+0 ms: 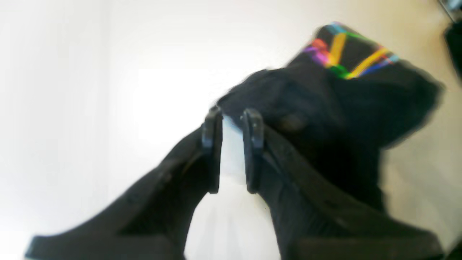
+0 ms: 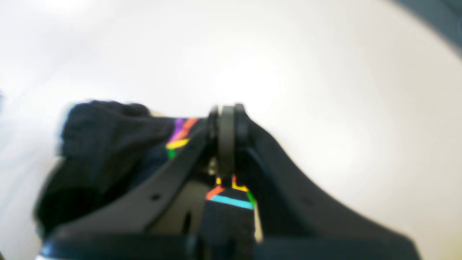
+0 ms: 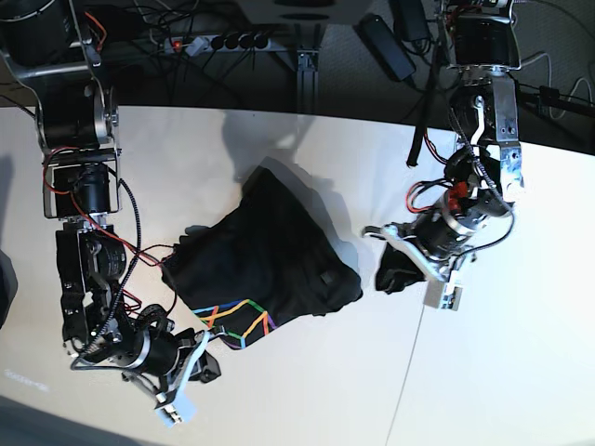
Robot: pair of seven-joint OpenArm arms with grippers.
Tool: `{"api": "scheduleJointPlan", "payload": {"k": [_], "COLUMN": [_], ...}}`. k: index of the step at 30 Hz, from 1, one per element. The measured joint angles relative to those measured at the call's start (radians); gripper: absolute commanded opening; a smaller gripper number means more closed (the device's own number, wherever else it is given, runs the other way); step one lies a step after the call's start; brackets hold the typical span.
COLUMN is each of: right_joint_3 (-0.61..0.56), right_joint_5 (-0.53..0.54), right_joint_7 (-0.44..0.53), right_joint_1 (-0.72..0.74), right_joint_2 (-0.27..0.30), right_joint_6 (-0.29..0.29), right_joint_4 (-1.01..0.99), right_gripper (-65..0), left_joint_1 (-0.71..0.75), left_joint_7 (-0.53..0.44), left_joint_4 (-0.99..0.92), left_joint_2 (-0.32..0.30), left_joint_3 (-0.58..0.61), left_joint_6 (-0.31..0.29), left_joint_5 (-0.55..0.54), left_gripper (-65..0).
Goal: Fold the T-shirt properly
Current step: 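Fold the bundle over with both grippers, exposing the rainbow print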
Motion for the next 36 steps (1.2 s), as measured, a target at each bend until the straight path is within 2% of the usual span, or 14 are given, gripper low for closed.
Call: {"api": "scheduleJointPlan", "payload": {"k": [3,5,7,14,16,21,25,28,31,36], "right_joint_3": [0.000,0.001,0.001,0.002,0.001,0.002,0.002,0.002,0.002,0.002], "right_joint_5": [-0.044,-0.060,-0.058,-0.056,-0.051,-0.031,0.085,0.127,0.179,0.298], "right_joint_7": [0.107,0.142,0.150,0.161,0.137,0.056,-0.021,-0.063,-0.111,-0.149], "right_joint_1": [-0.003,-0.006,-0.005,-0.005,-0.003,-0.004,-0.005,-0.005,-0.005,-0.045], "right_joint_2": [0.005,0.009,0.008,-0.045,-0.056,-0.039,-0.039,-0.042,-0.037,0.017], "right_joint_6": [0.000,0.000,0.000,0.000,0.000,0.000,0.000,0.000,0.000,0.000], "right_joint_4": [-0.143,-0.218,-0.268,-0.301,-0.301,-0.301,-0.301,-0.301,-0.300,-0.269], "right_gripper": [-65.0,-65.0,-65.0,-65.0,-65.0,-65.0,-65.0,-65.0,-65.0,-65.0], "left_joint_1": [0.008,0.003,0.002,0.000,0.000,0.000,0.000,0.000,-0.014,-0.054], "left_joint_7": [0.008,-0.015,-0.029,-0.039,-0.039,-0.046,-0.047,-0.054,-0.092,-0.101], "left_joint_4": [-0.002,-0.002,-0.002,-0.008,-0.017,-0.087,-0.142,-0.161,-0.164,-0.166], "left_joint_2": [0.003,0.015,0.036,0.079,0.078,0.077,0.074,0.066,0.021,-0.079], "left_joint_3": [0.135,0.225,0.287,0.407,0.440,0.454,0.435,0.409,0.401,0.398], "left_joint_6": [0.001,0.001,0.001,0.001,0.001,0.000,0.000,0.000,0.000,0.001], "left_joint_5": [0.003,0.034,0.102,0.154,0.183,0.244,0.270,0.317,0.315,0.316], "left_gripper": [-54.7,-54.7,-54.7,-54.7,-54.7,-54.7,-54.7,-54.7,-54.7,-54.7]}}
